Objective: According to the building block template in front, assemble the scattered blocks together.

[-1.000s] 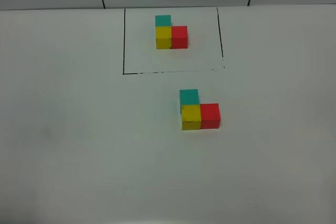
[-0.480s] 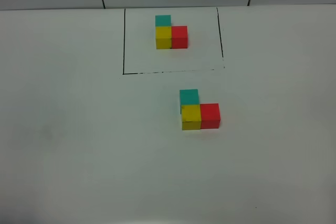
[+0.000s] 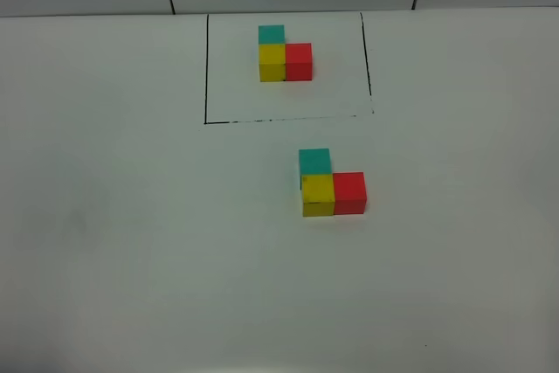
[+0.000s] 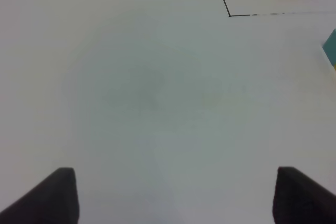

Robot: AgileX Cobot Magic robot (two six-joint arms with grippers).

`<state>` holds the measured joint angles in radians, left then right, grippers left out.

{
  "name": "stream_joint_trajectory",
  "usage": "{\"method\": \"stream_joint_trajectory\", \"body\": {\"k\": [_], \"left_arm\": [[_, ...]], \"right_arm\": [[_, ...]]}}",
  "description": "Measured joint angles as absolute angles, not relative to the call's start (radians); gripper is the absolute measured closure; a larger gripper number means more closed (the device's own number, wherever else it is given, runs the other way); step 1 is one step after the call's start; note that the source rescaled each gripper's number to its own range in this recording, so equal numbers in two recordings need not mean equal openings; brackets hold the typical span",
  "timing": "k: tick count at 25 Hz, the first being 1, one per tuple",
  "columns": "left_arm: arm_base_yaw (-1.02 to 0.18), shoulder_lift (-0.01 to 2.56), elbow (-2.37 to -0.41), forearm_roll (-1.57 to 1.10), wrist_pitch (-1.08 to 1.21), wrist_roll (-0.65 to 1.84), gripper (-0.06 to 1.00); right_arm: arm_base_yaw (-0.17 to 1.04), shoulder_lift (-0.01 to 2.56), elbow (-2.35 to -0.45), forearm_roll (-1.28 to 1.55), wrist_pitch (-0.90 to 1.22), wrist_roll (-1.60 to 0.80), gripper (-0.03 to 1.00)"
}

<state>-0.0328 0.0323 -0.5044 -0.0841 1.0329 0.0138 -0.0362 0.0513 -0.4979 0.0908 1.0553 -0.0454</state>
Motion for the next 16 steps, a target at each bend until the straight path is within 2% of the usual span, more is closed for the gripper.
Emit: {"method": "stream_joint_trajectory", "body": {"k": [16], "left_arm": [[-0.033, 0.032, -0.504, -0.084, 1.033, 0.014, -0.02]], "right_arm": [[-0.036, 0.051, -0.498, 0.091, 1.055, -0.045, 0.83]]}}
